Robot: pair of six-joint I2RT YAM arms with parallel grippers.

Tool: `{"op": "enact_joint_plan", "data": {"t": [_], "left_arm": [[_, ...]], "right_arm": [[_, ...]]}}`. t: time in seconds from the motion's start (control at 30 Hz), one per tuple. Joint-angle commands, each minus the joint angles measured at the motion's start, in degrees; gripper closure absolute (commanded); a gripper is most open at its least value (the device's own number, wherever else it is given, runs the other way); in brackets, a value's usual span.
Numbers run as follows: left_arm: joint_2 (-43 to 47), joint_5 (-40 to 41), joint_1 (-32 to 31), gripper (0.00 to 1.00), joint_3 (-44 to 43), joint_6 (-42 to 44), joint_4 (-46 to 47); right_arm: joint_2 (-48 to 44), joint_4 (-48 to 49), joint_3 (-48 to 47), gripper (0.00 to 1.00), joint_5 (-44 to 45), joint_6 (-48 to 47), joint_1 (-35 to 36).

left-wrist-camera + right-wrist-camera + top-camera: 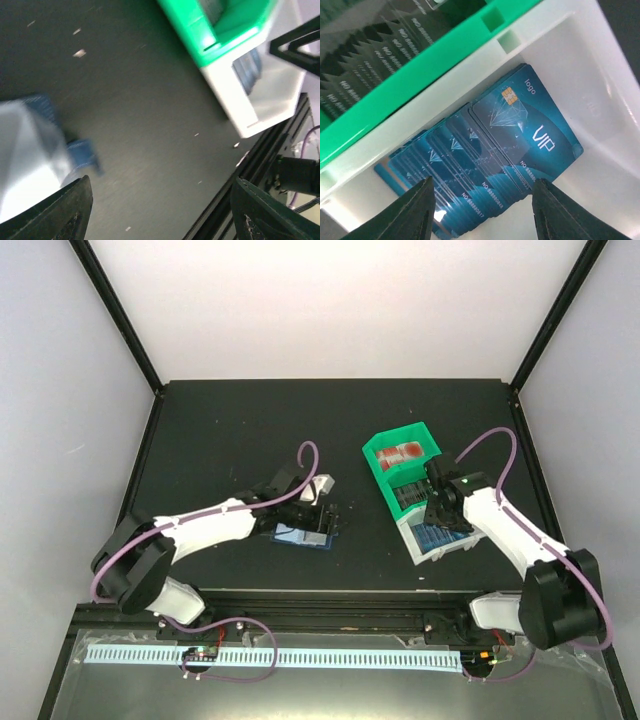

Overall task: Put the credit cards into the card holder
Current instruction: Move the storage box to the center of the board.

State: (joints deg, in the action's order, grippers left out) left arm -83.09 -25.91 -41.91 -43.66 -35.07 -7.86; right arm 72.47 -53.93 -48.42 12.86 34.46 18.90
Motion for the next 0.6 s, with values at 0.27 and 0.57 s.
{"op": "enact_joint_plan", "data": {"t": [0.27,0.57], "left_arm": [[-16.18,4.6,-5.11,0.14,-19.54,-8.35,7.59],[-31.3,10.27,-5.5,0.02,-33.49,-17.75,1.21]], "right_arm": [[11.93,9.91,-3.38,0.45,0.03,0.55,-1.91],[12.67,14.26,-3.66,0.45,3.58,-1.6,-1.89]]}}
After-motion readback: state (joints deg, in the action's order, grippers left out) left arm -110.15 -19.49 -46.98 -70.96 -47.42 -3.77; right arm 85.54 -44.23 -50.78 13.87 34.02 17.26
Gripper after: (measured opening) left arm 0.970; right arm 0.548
